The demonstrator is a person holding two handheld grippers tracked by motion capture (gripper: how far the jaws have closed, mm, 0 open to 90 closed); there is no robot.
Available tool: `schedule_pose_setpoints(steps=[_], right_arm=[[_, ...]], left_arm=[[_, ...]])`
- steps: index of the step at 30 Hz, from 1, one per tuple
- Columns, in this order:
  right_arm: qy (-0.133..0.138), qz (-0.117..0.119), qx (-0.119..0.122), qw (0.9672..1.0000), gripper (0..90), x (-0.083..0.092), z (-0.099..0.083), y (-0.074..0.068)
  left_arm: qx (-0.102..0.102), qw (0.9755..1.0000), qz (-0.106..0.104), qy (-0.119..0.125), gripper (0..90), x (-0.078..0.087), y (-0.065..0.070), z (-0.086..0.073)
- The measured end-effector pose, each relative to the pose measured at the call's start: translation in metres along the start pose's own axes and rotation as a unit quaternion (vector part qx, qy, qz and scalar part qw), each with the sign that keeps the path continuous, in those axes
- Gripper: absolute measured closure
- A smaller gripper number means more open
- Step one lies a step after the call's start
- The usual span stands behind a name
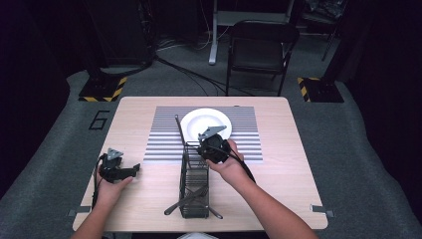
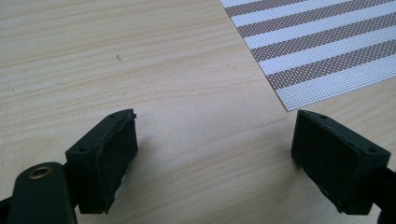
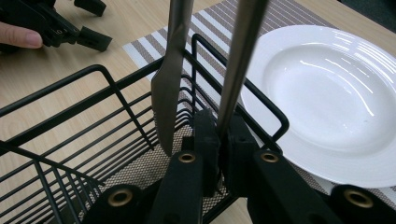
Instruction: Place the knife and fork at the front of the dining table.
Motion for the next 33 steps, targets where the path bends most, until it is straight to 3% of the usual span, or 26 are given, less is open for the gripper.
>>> schedule_pose_setpoints(steps=[8, 12, 16, 17, 30, 33], right_arm=[[0.016, 0.012, 0.009, 0.9998, 86.8, 0.014, 0.017, -0.005], [0.018, 0.023, 0.002, 0.9996, 86.8, 0.020, 0.025, -0.006], [0.009, 0.040, -0.003, 0.9992, 86.8, 0.030, 0.038, -0.010], [0.011, 0.043, 0.006, 0.9990, 86.7, 0.031, 0.040, -0.010], [-0.003, 0.060, -0.004, 0.9982, 86.7, 0.047, 0.059, -0.014], [-0.002, 0.064, 0.003, 0.9980, 86.7, 0.051, 0.063, -0.012]], left_arm=[[0.000, 1.0000, 0.000, 0.000, 14.2, 0.000, 0.000, 0.000], [0.000, 1.0000, 0.000, 0.000, 14.3, 0.000, 0.000, 0.000], [0.000, 1.0000, 0.000, 0.000, 14.2, 0.000, 0.000, 0.000], [0.000, 1.0000, 0.000, -0.001, 14.2, 0.000, 0.000, 0.000], [0.000, 1.0000, 0.000, 0.000, 14.3, 0.000, 0.000, 0.000], [0.000, 1.0000, 0.000, 0.000, 14.3, 0.000, 0.000, 0.000]])
Point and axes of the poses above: each handheld gripper's, and its own axes: x roughly backward along the jaws, z roughly out of its top, y roughly to its right, the point moved 4 cm from there along -x, roughly forward along the jaws, and after that the axes turned 11 degrees about y, right-handed, at the moved point
